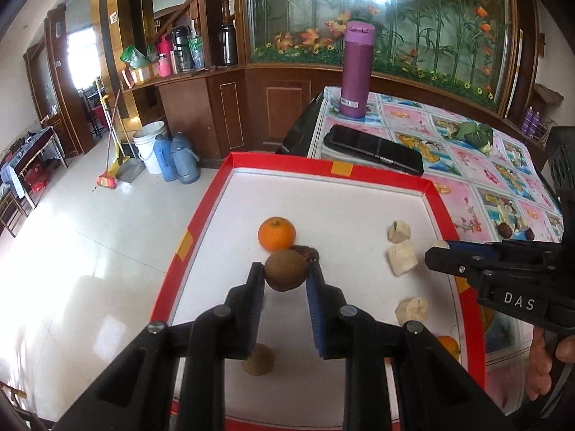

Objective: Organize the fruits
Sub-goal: 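Carry the round cake and brown fruit over the red tray, then open both grippers to drop the cake and fruit into the tray, then move both grippers back to the remaining red dates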

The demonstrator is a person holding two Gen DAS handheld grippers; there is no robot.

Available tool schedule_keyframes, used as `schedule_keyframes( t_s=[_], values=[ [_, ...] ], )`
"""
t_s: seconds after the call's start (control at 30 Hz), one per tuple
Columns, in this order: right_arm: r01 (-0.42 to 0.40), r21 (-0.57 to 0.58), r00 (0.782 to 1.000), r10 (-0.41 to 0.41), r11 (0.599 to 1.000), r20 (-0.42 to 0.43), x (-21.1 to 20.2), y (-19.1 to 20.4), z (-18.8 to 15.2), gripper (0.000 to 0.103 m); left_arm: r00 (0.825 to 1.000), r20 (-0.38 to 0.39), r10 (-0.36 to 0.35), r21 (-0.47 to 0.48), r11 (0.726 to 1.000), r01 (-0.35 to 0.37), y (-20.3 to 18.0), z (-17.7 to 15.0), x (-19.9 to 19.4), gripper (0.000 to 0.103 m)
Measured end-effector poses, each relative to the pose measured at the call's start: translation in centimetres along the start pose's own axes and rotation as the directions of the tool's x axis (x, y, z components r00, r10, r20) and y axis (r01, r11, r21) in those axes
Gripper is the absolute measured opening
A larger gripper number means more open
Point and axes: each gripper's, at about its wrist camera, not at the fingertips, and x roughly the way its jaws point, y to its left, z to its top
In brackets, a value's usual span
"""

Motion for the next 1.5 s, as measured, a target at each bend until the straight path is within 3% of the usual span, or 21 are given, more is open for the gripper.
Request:
schedule_keyframes(
  t_s=[0.4,0.47,0.53,0.67,0.93,1.2,1.5],
  values=[
    [0.004,0.036,0.998,-0.001,0.999,-0.067,1.0,-0.3,-1.6,0.025,0.998,-0.041,0.054,0.032,0.998,-0.053,-0.5,-1.2,1.5,0.027],
    [-0.017,0.038,0.997,0.020,0.999,-0.074,0.8,-0.5,-1.6,0.029,0.997,-0.047,0.055,0.029,0.998,-0.053,-0.4,-1.3,1.4,0.032],
    [-0.028,0.042,0.997,0.030,0.999,-0.065,0.2,-0.7,-1.6,0.030,0.997,-0.047,0.061,0.025,0.998,-0.060,-0.5,-1.2,1.2,0.044],
    [-0.038,0.048,0.999,0.037,0.998,0.006,-2.3,-1.9,-1.6,0.030,0.998,-0.020,0.067,0.024,0.997,-0.067,-1.2,-0.5,0.3,0.050],
    [0.037,0.161,0.995,-0.051,0.986,0.086,-7.0,-9.5,-3.4,0.030,0.999,0.034,0.026,0.075,0.997,-0.028,-4.9,0.7,-1.6,0.057],
    [0.173,0.326,0.974,-0.212,0.929,0.086,-11.5,-19.8,-8.3,0.030,0.999,0.044,-0.028,0.115,0.993,0.023,-8.3,1.4,-2.6,0.058],
    [0.255,0.340,0.950,-0.300,0.905,0.085,-11.6,-23.3,-7.0,0.030,0.993,0.008,-0.121,0.216,0.969,0.116,-14.6,1.3,-2.8,0.058]
  ],
)
